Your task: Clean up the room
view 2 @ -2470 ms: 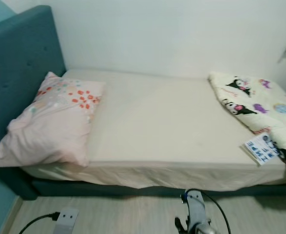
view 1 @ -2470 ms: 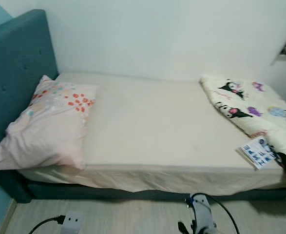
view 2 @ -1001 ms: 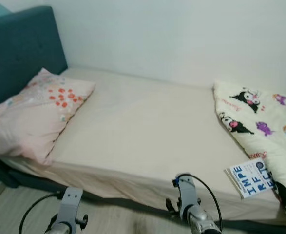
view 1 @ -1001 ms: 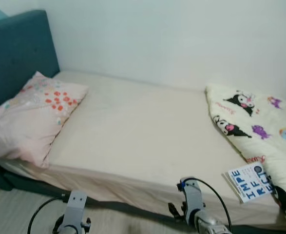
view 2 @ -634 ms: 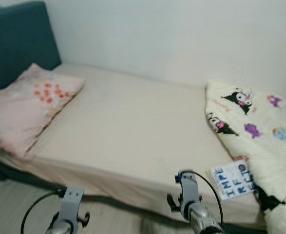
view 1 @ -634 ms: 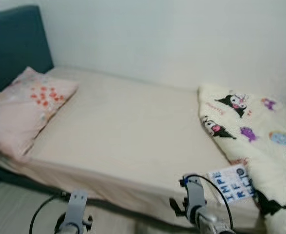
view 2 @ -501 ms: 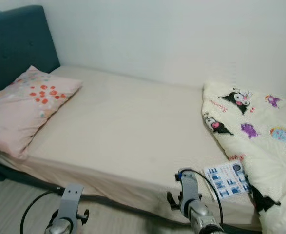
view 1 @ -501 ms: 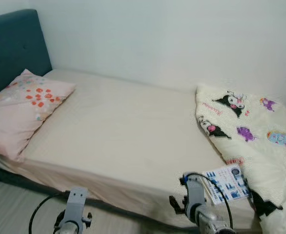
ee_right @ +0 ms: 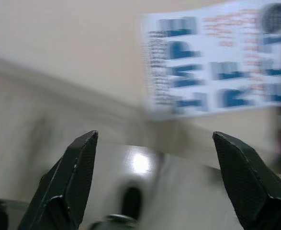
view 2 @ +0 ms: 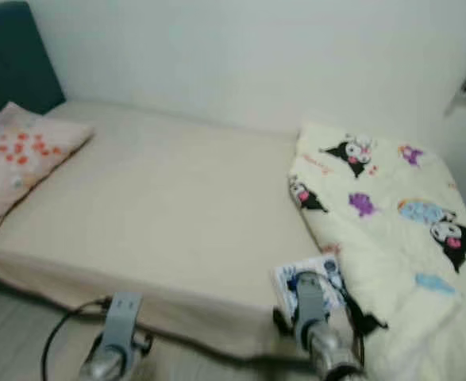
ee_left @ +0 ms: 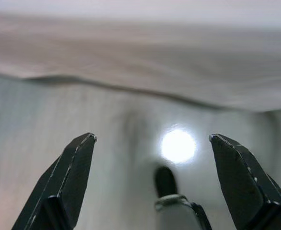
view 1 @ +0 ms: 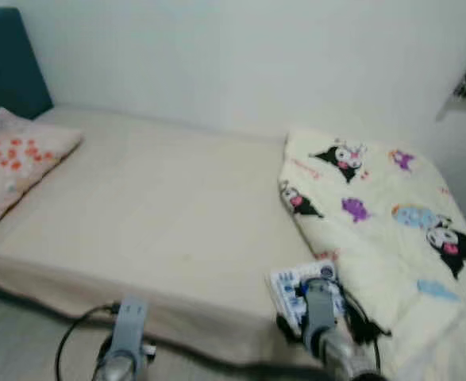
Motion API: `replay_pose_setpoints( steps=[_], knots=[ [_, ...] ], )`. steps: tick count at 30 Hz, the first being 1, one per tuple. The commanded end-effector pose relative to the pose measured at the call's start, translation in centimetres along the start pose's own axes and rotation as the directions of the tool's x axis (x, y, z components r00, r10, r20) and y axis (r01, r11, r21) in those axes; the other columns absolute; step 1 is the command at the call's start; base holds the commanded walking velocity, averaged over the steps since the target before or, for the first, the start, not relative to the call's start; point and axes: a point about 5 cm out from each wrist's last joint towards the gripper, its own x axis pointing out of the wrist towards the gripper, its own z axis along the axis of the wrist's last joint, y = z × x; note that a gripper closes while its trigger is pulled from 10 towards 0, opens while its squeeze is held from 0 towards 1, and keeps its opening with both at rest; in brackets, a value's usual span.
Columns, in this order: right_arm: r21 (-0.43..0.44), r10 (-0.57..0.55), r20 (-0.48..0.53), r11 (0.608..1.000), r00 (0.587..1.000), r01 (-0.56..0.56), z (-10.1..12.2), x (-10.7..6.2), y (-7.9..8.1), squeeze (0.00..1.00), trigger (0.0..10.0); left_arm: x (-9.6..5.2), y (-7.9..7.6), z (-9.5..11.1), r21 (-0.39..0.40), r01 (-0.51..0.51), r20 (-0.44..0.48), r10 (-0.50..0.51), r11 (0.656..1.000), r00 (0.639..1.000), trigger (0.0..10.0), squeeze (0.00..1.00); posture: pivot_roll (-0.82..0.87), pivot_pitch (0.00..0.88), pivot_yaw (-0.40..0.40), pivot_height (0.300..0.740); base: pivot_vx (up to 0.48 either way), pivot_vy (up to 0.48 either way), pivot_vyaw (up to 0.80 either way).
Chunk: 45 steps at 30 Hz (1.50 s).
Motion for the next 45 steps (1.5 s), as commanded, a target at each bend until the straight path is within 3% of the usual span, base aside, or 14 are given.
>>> replay_pose_setpoints(
  steps=[1,11,25,35,37,39,43,45],
  knots=[
    [0.030,0.003,0.028,1.000,1.000,-0.004,0.4,0.1,0.3,0.00,10.0,0.0,0.4,-0.1,-0.009,-0.007,-0.002,0.007,1.000,1.000,10.0,0.00,-0.09,0.050,-0.075,0.740,0.000,-0.480,0.00],
    [0.031,0.010,0.059,0.999,0.998,-0.012,1.3,0.3,0.5,0.00,10.0,0.2,-0.2,0.6,-0.037,0.017,0.018,-0.017,0.999,1.000,10.0,0.00,-0.09,0.052,-0.076,0.740,0.000,-0.376,0.00],
    [0.025,0.033,0.142,0.999,0.989,-0.037,3.7,0.7,0.9,0.00,10.0,0.5,-1.3,2.5,-0.087,0.104,0.083,-0.097,0.991,0.992,10.0,0.00,-0.10,0.055,-0.078,0.740,0.000,0.000,0.00],
    [0.106,0.023,0.237,0.993,0.971,-0.049,6.8,0.8,0.5,0.00,10.0,0.9,-1.5,6.9,-0.083,0.202,0.266,-0.174,0.976,0.948,10.0,0.00,-0.09,0.058,-0.070,0.740,0.000,0.000,-0.77],
    [0.146,0.025,0.294,0.987,0.956,-0.071,8.3,0.8,0.3,0.00,10.0,0.7,-2.0,8.9,-0.067,0.296,0.358,-0.254,0.953,0.899,10.0,0.00,-0.09,0.057,-0.068,0.740,0.000,0.000,-0.77],
    [0.160,0.034,0.321,0.983,0.947,-0.089,9.0,0.8,0.3,0.00,10.0,0.6,-2.0,9.7,-0.061,0.316,0.387,-0.269,0.947,0.882,10.0,0.00,-0.09,0.056,-0.067,0.740,0.000,0.000,-0.77],
    [0.154,0.056,0.352,0.981,0.934,-0.117,9.7,0.7,0.6,0.00,10.0,0.7,-1.6,10.1,-0.074,0.299,0.395,-0.247,0.951,0.885,10.0,0.00,-0.10,0.055,-0.066,0.740,0.000,0.000,-0.77],
    [0.133,0.104,0.388,0.977,0.916,-0.167,10.2,0.7,1.3,0.00,10.0,0.9,-0.8,9.8,-0.091,0.239,0.378,-0.189,0.967,0.906,10.0,0.00,-0.10,0.053,-0.066,0.740,0.000,0.000,0.00]
  ],
)
